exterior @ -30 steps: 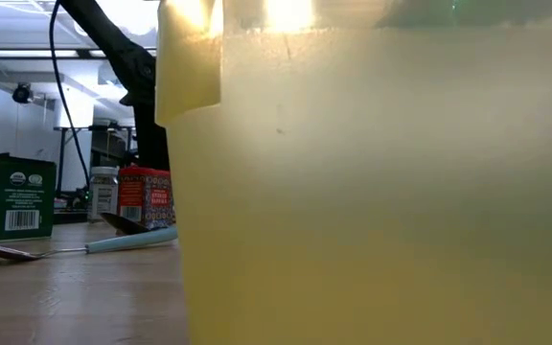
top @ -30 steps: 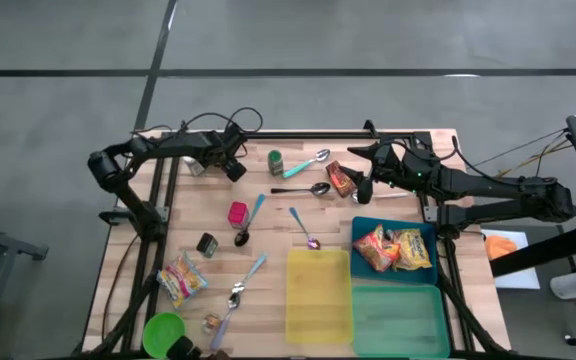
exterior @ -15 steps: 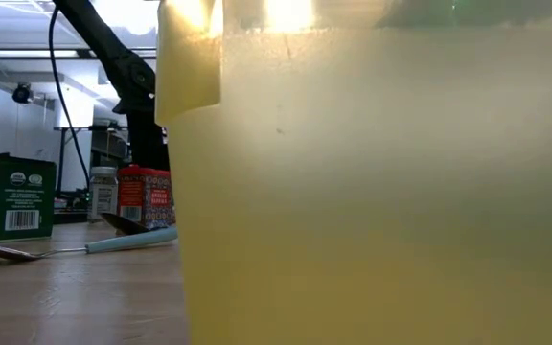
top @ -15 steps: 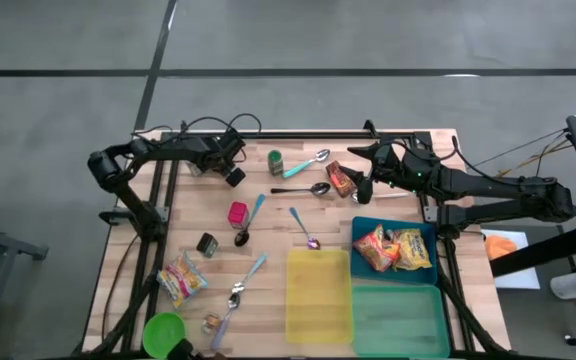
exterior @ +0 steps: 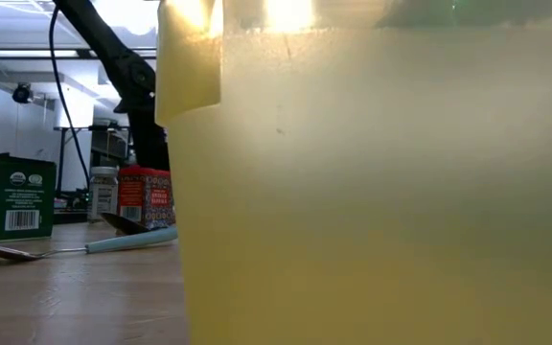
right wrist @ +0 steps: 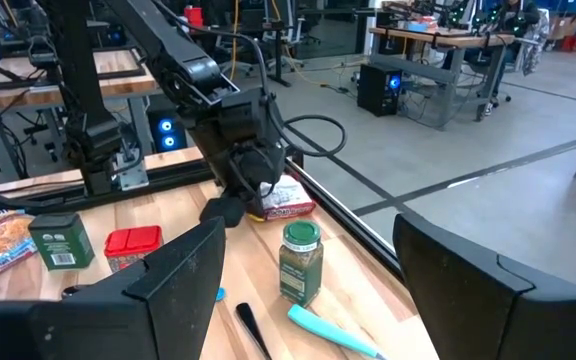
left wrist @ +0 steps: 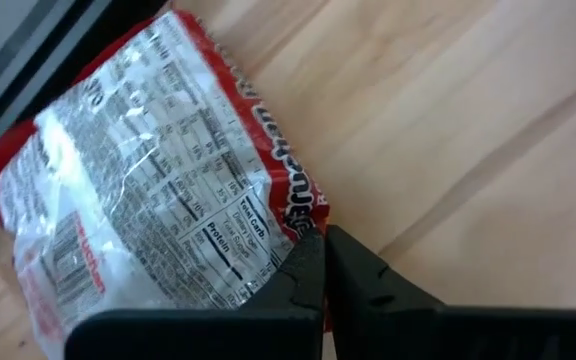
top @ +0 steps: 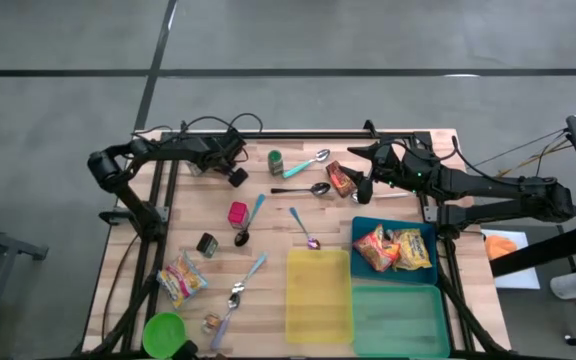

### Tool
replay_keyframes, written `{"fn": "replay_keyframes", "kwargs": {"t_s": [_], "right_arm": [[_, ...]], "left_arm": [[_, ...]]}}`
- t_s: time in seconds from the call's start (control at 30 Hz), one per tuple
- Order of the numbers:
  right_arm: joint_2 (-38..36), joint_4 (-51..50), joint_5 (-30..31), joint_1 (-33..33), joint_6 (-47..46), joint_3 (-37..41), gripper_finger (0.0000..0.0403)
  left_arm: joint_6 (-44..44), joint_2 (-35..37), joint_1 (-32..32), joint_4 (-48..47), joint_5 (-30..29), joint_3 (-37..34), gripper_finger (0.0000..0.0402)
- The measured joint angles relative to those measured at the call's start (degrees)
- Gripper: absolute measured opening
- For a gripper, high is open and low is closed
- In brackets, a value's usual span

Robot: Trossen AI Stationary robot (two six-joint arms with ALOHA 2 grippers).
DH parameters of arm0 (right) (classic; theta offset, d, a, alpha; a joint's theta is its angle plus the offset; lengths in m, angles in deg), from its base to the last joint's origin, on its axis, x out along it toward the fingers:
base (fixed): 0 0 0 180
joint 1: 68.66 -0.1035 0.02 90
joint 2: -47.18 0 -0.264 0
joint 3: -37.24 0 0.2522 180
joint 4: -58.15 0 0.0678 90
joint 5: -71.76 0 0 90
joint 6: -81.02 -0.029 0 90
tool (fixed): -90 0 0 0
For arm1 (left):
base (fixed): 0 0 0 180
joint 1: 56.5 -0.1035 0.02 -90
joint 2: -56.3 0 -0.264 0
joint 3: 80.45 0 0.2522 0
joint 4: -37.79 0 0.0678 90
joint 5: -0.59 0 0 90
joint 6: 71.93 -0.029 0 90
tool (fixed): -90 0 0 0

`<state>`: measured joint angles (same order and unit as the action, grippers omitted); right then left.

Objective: Pick & Place Food Item
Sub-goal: Put the red noodle pack into the blue bin

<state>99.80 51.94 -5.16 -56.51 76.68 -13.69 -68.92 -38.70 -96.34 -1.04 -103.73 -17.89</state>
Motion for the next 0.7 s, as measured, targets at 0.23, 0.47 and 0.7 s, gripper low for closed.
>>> {"fn": "replay_keyframes", "kwargs": {"t_s": [0.23,0.47,0.7], "right_arm": [[0.00,0.00,0.00,0.02,-0.03,0.00,0.0287],[0.00,0.00,-0.01,0.01,-0.02,0.00,0.0287],[0.00,0.00,0.00,0.00,-0.04,0.00,0.0287]], "left_arm": [[1.41,0.45,0.04,0.66,6.11,0.00,0.0000],[1.47,0.52,1.29,2.89,16.46,0.00,0.0000],[1.48,0.52,4.19,5.80,23.31,0.00,0.0000]]}}
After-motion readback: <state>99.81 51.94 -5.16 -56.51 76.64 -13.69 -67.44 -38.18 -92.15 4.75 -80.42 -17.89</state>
